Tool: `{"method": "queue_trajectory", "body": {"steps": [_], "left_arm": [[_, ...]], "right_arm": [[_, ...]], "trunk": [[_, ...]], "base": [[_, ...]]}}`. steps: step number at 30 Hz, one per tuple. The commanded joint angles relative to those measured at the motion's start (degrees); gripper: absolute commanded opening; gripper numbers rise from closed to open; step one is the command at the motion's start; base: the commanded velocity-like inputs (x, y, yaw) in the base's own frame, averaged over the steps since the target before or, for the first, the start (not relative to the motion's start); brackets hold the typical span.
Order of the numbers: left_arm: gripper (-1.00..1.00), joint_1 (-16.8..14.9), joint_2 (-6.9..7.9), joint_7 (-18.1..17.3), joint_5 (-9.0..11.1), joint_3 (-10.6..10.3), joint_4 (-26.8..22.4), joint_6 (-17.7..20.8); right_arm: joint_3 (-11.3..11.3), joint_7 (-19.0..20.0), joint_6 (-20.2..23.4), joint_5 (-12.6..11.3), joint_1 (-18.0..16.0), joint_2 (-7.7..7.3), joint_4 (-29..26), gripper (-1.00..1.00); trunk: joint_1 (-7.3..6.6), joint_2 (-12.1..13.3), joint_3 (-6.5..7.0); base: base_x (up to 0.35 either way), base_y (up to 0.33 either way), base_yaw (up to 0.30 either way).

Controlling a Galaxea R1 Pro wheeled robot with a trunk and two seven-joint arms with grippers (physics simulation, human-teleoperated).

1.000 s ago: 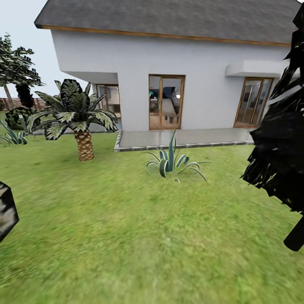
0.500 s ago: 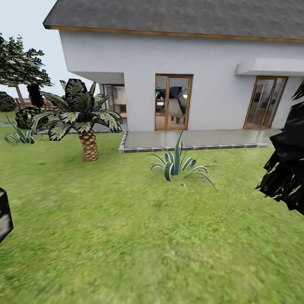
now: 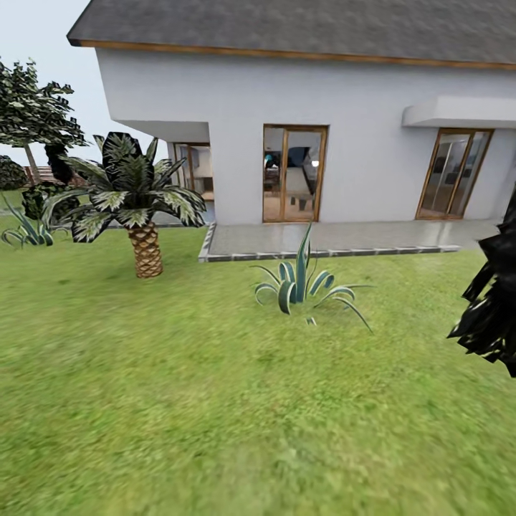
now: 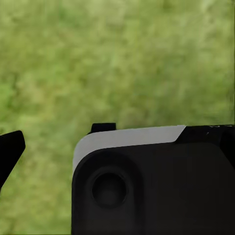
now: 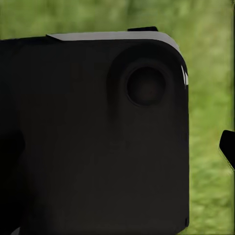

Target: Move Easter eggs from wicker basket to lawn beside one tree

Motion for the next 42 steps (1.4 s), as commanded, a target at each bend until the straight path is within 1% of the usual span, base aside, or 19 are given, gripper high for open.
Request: {"method": "queue_trajectory", "body": {"steps": [1, 24, 42], "left_arm": [[1.0, -0.03, 0.0, -0.02, -0.06, 0.0, 0.04, -0.18], [1.0, -0.03, 0.0, -0.02, -0.06, 0.01, 0.04, -0.19], [1.0, -0.03, 0.0, -0.02, -0.06, 0.01, 0.04, -0.53]], "right_arm": [[-0.43, 0.03, -0.16, -0.04, 0.0, 0.02, -0.03, 1.0], [-0.43, 0.03, -0.16, 0.01, 0.0, 0.01, -0.03, 1.0], [-0.43, 0.03, -0.16, 0.05, 0.0, -0.03, -0.03, 1.0]], "trunk": [[0.03, -0.02, -0.05], [0.03, -0.02, -0.05], [0.03, -0.02, -0.18]], "base": [[0.315, -0.052, 0.0], [0.313, -0.054, 0.0], [0.31, -0.006, 0.0]]}}
